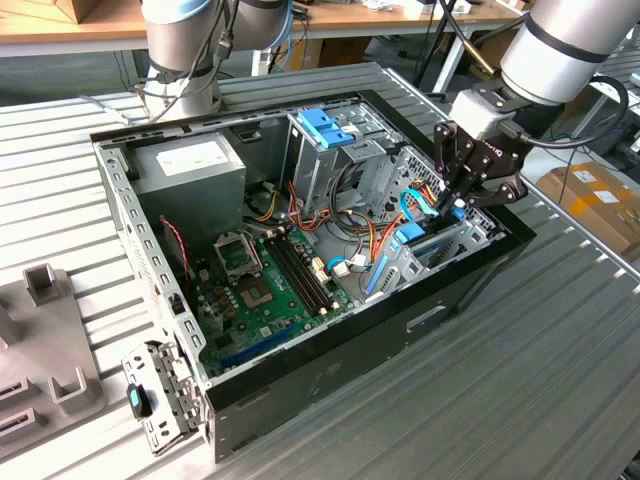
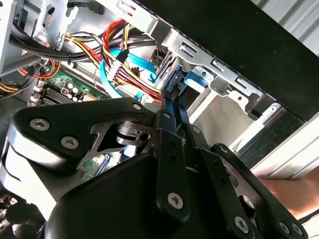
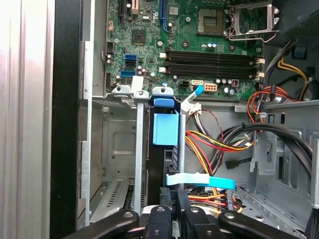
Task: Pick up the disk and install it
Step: 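Insert the second disk wire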
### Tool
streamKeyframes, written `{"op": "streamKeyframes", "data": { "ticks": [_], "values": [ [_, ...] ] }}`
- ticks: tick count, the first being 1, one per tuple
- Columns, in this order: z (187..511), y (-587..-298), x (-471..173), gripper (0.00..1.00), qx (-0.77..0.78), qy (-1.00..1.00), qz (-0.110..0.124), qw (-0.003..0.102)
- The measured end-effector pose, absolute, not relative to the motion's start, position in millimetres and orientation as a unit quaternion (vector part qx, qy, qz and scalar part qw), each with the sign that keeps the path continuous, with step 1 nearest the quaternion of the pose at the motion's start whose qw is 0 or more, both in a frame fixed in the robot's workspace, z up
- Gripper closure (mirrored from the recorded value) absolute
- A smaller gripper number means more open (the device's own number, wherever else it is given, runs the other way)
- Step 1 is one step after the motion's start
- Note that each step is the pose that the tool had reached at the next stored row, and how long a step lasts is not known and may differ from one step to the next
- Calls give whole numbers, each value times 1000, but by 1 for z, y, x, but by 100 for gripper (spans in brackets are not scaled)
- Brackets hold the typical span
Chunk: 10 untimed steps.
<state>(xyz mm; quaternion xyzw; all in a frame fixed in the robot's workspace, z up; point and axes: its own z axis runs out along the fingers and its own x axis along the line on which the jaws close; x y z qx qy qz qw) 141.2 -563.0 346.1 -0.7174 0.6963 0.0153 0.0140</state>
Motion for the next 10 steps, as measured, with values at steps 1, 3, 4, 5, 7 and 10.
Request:
{"op": "streamKeyframes", "data": {
  "ticks": [1, 3, 4, 5, 7, 10],
  "values": [
    [346, -563, 141, 84, -717, 696, 15, 14],
    [347, -563, 141, 84, -717, 696, 15, 14],
    [347, -563, 141, 84, -717, 696, 15, 14],
    [348, -563, 141, 84, -717, 696, 15, 14],
    [348, -563, 141, 84, -717, 696, 15, 14],
    [348, -563, 140, 84, -717, 697, 15, 14]
  ]
}}
